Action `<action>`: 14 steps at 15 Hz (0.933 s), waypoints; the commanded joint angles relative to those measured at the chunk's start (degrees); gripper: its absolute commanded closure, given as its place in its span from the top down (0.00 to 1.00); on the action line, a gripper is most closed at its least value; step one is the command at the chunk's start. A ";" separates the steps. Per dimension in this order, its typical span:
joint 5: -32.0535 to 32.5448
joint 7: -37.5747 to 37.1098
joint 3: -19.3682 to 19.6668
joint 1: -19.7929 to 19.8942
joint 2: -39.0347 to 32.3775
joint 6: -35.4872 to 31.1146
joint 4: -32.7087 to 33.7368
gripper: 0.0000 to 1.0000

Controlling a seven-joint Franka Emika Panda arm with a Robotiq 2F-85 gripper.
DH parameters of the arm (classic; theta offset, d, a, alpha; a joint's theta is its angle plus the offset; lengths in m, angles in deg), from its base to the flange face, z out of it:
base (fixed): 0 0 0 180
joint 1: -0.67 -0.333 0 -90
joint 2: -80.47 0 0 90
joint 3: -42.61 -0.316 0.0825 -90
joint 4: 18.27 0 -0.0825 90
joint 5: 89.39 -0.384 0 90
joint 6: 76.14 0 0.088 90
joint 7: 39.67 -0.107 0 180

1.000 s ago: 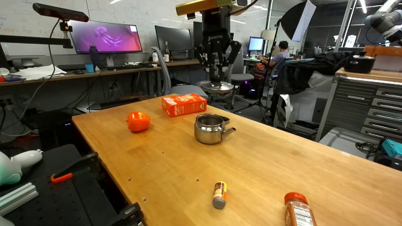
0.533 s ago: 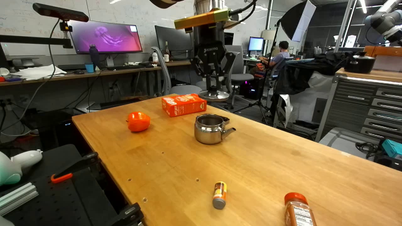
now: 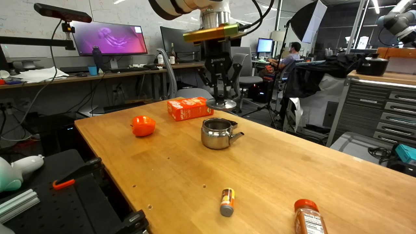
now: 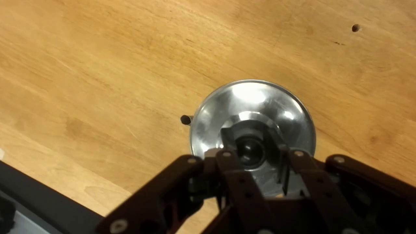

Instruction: Place the silver lid on the silver kettle

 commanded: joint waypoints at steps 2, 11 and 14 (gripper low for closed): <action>-0.07 4.12 -0.36 0.19 -1.33 -2.99 0.24 0.07; -1.14 9.76 -1.46 0.22 -4.61 -6.28 0.19 0.07; -0.34 8.64 -1.73 -0.17 -5.24 -7.65 0.24 0.07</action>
